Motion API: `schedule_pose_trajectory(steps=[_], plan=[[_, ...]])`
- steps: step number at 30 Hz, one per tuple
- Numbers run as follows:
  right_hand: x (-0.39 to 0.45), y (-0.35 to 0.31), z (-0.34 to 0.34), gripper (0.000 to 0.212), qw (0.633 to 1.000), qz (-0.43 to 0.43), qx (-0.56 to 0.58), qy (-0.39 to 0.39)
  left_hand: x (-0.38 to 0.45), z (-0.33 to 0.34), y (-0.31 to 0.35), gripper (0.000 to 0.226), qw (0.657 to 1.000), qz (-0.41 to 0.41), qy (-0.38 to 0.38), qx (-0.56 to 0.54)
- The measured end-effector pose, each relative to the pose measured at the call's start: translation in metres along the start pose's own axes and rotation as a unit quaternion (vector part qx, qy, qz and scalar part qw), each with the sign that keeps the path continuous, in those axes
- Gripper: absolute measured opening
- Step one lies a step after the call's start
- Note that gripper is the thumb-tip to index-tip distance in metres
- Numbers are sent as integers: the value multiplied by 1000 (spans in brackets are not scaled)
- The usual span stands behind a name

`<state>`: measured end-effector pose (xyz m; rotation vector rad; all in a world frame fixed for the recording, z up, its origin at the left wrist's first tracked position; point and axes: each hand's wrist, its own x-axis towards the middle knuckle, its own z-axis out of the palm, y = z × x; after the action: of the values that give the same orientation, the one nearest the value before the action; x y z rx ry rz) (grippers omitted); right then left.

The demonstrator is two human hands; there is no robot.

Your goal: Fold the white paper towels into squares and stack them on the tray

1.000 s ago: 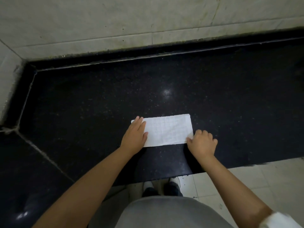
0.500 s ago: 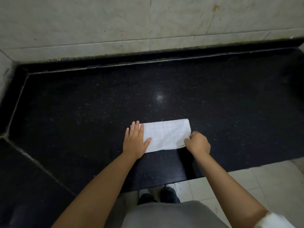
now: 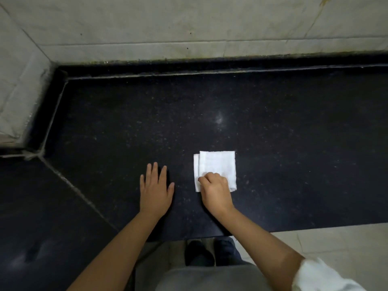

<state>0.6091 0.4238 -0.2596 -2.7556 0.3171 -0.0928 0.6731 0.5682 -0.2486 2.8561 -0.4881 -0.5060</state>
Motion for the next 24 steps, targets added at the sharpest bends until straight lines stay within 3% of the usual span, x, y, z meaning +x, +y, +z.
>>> schedule_pose_trajectory(steps=[3, 6, 9, 14, 16, 20, 24], plan=[[-1, 6, 0, 32, 998, -32, -4, 49, -3, 3, -4, 55, 1000, 12, -10, -3], [0, 8, -6, 17, 990, -46, 31, 129, -2, 4, -2, 54, 1000, 28, -12, -1], [-1, 3, -10, 25, 984, -77, 44, 155, -3, 5, -1, 54, 999, 48, -11, -3], [-10, 4, 1, 36, 995, -92, -30, 3, -3, 9, -5, 52, 997, 75, -3, -13], [-14, 9, -7, 39, 994, -108, -32, -5, -2, 13, -7, 49, 996, 87, 3, -31], [-24, 36, -32, 31, 993, -76, -85, 41, -1, 27, 4, 43, 963, 236, 119, -46], [-27, 53, -35, 39, 985, -54, -159, -46, -1, 35, 33, 25, 922, 359, 142, -30]])
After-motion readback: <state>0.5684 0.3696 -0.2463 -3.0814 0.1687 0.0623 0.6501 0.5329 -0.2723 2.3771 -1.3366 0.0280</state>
